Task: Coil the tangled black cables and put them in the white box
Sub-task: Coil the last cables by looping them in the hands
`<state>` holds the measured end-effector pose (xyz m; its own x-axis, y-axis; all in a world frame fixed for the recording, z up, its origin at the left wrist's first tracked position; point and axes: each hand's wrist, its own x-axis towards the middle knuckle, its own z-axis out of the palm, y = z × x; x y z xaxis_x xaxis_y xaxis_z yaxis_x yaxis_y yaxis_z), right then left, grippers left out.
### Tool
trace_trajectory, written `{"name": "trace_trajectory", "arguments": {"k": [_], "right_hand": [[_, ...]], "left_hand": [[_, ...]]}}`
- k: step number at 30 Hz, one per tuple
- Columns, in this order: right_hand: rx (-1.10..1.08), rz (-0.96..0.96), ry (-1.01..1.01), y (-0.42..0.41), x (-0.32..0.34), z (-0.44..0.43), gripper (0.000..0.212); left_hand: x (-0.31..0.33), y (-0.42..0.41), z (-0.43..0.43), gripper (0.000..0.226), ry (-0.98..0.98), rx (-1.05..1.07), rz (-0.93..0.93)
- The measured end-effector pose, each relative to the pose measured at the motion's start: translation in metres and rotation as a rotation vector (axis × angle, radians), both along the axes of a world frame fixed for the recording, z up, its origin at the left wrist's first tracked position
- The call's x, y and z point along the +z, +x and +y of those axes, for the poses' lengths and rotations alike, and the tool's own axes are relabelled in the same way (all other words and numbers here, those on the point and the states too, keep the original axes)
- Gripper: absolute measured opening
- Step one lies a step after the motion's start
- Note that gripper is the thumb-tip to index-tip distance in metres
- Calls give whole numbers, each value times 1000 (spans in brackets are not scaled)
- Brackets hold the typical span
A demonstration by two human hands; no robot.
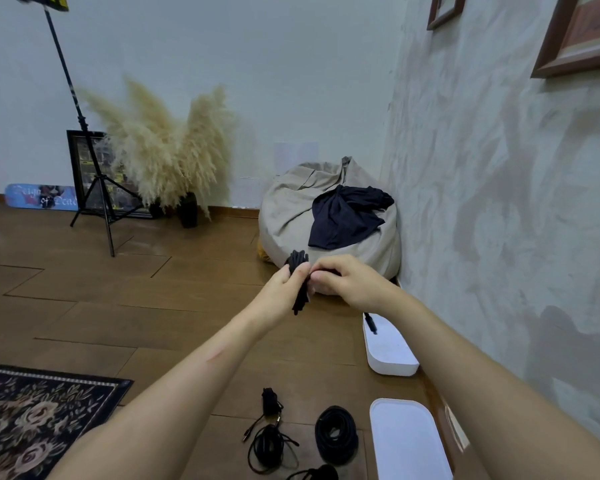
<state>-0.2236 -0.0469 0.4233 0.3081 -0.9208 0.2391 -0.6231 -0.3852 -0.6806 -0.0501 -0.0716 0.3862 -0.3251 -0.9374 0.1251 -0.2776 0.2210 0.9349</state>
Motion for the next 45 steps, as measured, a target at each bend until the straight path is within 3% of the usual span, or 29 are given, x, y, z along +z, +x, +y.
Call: {"name": "trace_trajectory", "arguments": {"k": [4,9,12,16,19,30,38,45], "right_hand": [[-35,-138,-59,-10,2,1,12],[-22,-244,-51,-10,-1,1,6],[-30,-210,-55,-9,-6,-3,3],[-26,-198,29,-12,-2,1,43],[42,-242,158,-16,7,9,56],[272,-372,473,-40,26,15,45],[250,-441,454,-36,24,13,31],[214,-496,427,-37,26,10,33]], "left_hand": [[9,3,11,54,77,-174,83],[16,5,21,9,-29,-235,41],[17,8,20,14,-58,-160,19],[17,10,22,13,-45,-181,-37],[19,9,29,11,-50,-226,-28],[31,2,52,28,-180,-315,-31],[25,-6,49,27,-256,-138,-17],[22,-17,50,16,-396,11,-4]]}}
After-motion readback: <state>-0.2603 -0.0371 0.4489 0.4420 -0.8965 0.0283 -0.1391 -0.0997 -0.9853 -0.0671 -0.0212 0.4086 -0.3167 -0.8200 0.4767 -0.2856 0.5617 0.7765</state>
